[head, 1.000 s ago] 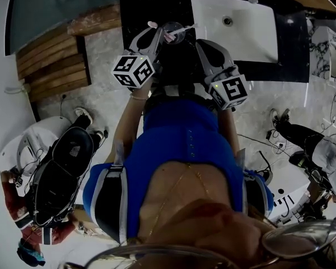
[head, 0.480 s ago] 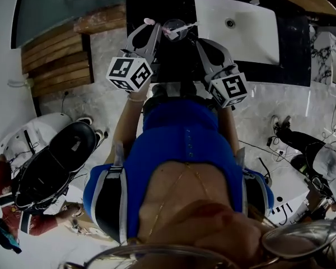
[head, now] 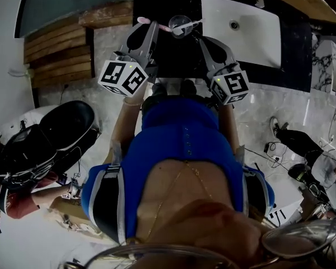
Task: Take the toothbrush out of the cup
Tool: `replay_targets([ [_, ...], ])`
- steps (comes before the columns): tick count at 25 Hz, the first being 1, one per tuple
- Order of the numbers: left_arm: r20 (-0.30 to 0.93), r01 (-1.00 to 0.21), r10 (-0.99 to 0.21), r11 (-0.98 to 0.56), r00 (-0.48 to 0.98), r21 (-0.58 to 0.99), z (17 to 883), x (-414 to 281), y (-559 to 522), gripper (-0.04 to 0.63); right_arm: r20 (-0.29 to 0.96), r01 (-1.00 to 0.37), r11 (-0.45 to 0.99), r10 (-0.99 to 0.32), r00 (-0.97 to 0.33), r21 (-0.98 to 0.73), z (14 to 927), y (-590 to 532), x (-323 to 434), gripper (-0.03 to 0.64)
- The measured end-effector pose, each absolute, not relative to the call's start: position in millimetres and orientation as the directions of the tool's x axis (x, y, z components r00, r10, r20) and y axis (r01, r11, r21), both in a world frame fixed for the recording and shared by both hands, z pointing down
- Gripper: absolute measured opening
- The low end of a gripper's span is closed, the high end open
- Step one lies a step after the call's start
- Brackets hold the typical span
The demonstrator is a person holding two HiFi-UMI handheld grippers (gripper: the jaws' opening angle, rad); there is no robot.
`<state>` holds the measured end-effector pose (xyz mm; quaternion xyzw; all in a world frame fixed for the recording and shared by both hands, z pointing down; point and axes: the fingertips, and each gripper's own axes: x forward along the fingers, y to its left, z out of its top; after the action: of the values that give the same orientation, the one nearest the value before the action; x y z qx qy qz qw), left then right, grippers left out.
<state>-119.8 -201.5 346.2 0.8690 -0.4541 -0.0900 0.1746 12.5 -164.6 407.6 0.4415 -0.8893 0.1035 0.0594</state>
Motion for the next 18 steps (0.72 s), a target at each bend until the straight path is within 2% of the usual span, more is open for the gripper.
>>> replay_targets([
  [8,0.029,-0.778,-0.832,-0.504,0.553,0.377,353.9,-136.4,-186.0,0.015,0.204,-0.809,0.564,-0.783,-0.587,-0.164,413.5,-177.2,12.6,0.003],
  [18,0.075,-0.774,-0.832,-0.474,0.55,0.421,376.0,-142.4,-171.5,0.015,0.269,-0.822,0.536,-0.777,-0.57,-0.192,442.4,-191.7,9.1,0.003],
])
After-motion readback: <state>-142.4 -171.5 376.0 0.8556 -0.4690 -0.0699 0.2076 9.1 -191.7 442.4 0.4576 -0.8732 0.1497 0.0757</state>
